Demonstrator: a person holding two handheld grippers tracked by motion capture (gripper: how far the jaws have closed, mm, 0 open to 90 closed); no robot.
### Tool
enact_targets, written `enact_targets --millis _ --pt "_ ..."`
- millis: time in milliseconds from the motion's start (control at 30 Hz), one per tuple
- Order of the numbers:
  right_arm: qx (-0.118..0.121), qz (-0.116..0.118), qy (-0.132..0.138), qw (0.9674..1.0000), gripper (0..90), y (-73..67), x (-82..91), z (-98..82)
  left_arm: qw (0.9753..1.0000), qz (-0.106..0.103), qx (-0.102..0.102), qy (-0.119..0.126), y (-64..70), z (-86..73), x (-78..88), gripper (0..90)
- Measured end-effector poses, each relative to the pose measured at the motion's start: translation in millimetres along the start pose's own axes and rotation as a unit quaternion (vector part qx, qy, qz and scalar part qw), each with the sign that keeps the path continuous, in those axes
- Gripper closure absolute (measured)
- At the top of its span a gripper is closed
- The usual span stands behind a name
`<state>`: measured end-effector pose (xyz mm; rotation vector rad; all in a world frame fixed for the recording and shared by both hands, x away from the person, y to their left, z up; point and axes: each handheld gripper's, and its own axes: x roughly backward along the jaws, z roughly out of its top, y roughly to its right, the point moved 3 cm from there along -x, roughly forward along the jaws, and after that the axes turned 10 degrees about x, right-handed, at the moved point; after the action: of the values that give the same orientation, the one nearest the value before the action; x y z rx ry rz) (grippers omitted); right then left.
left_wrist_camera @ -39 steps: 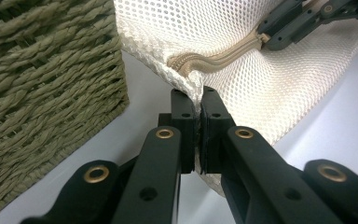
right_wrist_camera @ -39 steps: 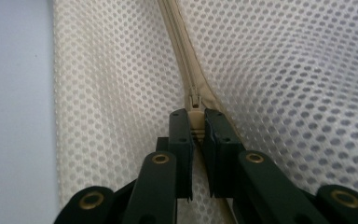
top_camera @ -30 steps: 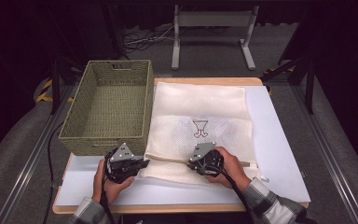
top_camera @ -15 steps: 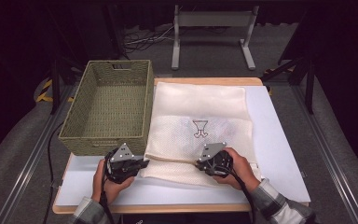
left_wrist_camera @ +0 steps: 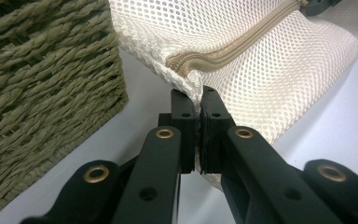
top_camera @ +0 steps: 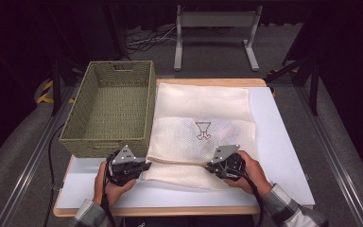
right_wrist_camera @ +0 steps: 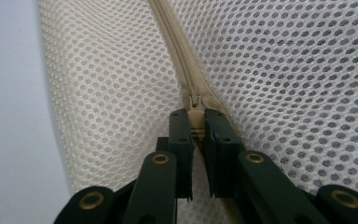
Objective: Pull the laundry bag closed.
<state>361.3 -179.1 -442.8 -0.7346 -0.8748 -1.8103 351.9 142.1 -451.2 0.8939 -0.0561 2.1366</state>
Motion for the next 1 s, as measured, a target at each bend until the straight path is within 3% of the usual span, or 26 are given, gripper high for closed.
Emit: enact_targets --millis 1000 --pt "-0.014 -0.010 -0.006 0.9998 82.1 3.2 25.4 -24.6 0.9999 0.006 0.001 -0.012 -1.1 -1.7 -0.2 87.1"
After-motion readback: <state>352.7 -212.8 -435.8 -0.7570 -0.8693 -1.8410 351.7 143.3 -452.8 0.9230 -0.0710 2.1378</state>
